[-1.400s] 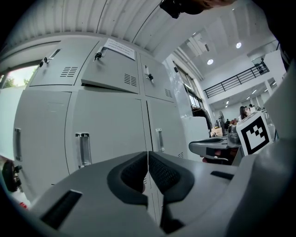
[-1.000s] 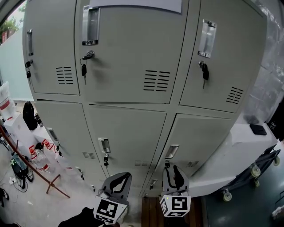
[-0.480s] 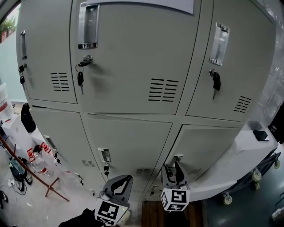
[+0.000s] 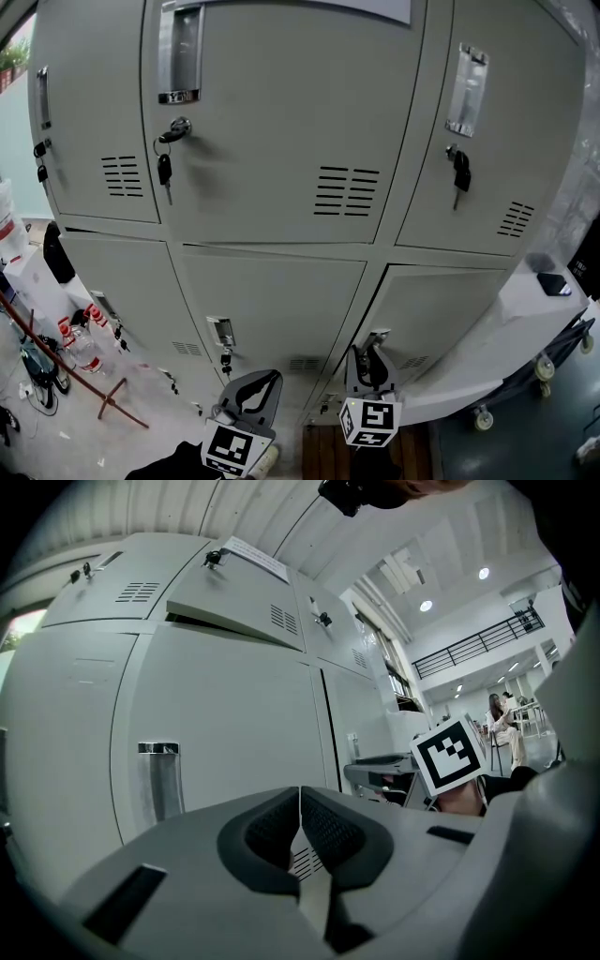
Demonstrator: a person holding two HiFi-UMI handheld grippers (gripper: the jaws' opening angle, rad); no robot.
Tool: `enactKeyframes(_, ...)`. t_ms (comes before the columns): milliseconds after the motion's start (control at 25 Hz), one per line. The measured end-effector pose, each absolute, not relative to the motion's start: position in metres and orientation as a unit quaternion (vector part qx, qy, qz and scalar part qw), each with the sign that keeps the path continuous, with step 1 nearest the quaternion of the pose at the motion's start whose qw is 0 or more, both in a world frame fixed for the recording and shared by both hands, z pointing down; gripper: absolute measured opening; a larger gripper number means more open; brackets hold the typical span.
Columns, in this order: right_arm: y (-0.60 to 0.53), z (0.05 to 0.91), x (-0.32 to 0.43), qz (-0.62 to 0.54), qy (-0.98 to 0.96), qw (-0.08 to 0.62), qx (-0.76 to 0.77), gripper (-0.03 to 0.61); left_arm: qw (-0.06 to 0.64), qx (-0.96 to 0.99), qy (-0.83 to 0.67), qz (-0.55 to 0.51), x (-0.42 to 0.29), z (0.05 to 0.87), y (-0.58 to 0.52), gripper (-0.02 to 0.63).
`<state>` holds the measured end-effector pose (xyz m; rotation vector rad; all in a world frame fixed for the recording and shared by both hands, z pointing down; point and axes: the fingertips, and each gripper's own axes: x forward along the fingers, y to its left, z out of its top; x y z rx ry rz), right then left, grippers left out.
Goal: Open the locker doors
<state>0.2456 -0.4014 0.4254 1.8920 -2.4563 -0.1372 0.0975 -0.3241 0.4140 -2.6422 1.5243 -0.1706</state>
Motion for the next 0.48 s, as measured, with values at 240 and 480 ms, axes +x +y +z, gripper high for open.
enactKeyframes(240,-0.392,0.426,0.247,-0.042,-0.793,0.021,0.607,0.129,0.044,-0.865,0.498,-0.051,0.098,0.413,-0.318,0.026)
enactKeyframes(480,-0.372,0.426,0.252,-0.037,-0.797,0.02,0.603,0.129,0.055,-0.87,0.489,-0.036,0.108,0.407,-0.307,0.026)
